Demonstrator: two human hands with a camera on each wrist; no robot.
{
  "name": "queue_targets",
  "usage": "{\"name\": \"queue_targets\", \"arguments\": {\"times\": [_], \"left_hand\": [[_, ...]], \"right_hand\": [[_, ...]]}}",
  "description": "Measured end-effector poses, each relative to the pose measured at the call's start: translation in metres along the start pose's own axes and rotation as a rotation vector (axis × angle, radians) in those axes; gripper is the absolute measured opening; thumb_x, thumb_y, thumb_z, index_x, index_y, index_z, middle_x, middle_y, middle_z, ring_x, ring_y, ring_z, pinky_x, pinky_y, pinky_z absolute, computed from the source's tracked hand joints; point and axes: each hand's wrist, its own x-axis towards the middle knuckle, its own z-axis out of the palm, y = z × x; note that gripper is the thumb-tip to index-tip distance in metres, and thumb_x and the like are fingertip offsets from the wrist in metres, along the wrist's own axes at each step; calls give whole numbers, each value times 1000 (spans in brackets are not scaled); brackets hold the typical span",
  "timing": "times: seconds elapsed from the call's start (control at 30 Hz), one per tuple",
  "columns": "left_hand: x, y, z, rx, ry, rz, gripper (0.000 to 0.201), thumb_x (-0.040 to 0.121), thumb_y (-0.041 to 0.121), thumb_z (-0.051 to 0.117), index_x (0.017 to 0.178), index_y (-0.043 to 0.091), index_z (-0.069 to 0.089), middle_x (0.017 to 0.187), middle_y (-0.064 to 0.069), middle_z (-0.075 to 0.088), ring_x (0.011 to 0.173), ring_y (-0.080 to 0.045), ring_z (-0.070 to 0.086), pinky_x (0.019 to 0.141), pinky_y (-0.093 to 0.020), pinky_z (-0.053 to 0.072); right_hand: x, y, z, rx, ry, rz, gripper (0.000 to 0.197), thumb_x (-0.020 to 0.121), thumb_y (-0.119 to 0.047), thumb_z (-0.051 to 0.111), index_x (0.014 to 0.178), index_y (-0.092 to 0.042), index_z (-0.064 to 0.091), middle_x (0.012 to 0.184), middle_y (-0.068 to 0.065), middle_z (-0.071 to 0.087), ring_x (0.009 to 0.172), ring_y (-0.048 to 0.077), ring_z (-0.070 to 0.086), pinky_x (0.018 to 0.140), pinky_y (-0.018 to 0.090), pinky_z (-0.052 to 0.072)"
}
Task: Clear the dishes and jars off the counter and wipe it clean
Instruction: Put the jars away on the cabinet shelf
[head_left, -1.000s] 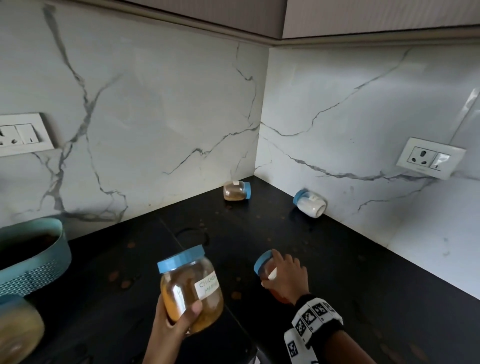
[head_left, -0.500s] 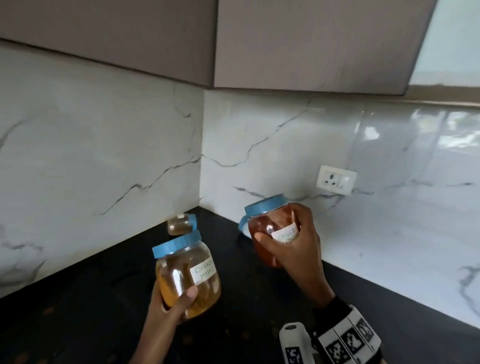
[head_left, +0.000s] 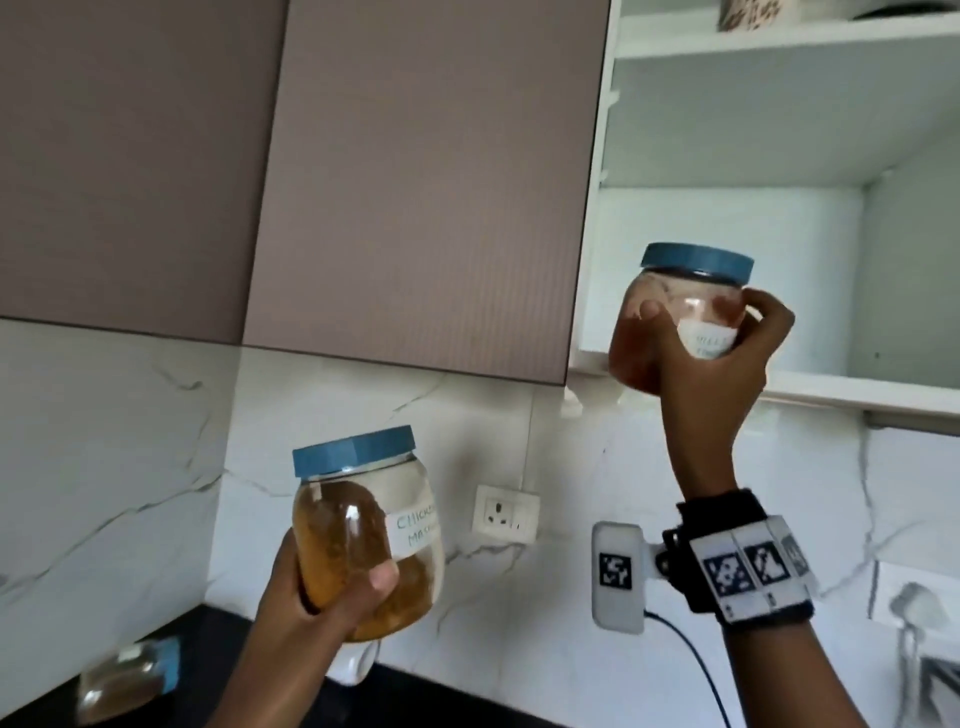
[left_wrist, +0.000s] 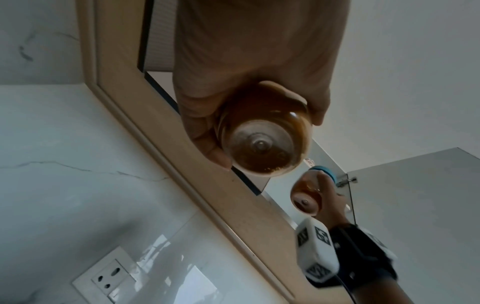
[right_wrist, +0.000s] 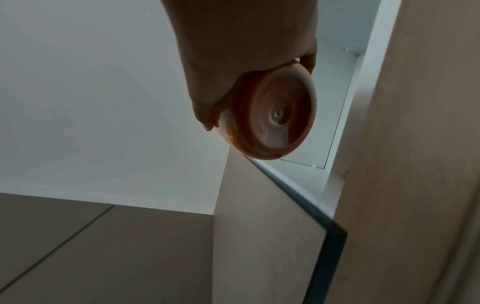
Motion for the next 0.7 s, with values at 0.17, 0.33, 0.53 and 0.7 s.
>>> {"name": "queue_targets", "arguments": {"times": [0.17, 0.33, 0.53, 0.7], "left_hand": [[12, 0, 25, -18, -91, 9, 71, 37, 47, 85, 99, 39, 51, 79, 30, 69, 80, -2, 68, 48, -8, 48], [26, -5, 31, 57, -129, -1, 113, -7, 70, 75, 99, 40, 48, 76, 37, 65, 69, 12, 64, 48, -14, 49], [36, 1, 45, 54, -143, 15, 88, 21, 66, 81, 98, 41, 47, 73, 40, 63, 79, 1, 67, 52, -14, 47], [40, -8, 58, 65, -182, 21, 113, 0, 75, 73, 104, 38, 48, 83, 40, 63, 80, 14, 63, 52, -9, 49]], "right_hand": [[56, 33, 35, -207, -20, -31, 75, 67, -53, 73, 122, -15, 40, 119, 6, 53, 109, 27, 52, 91, 42, 47], [61, 61, 62, -537, -160, 30, 79, 73, -57, 66, 129, -10, 37, 122, 14, 52, 114, 35, 48, 90, 45, 42], [57, 68, 73, -808, -147, -63, 72, 85, -58, 50, 130, -4, 36, 116, 18, 51, 106, 37, 50, 80, 43, 42], [57, 70, 68, -821, -221, -98, 67, 87, -49, 50, 133, -3, 34, 122, 20, 48, 108, 38, 48, 83, 44, 42]]}}
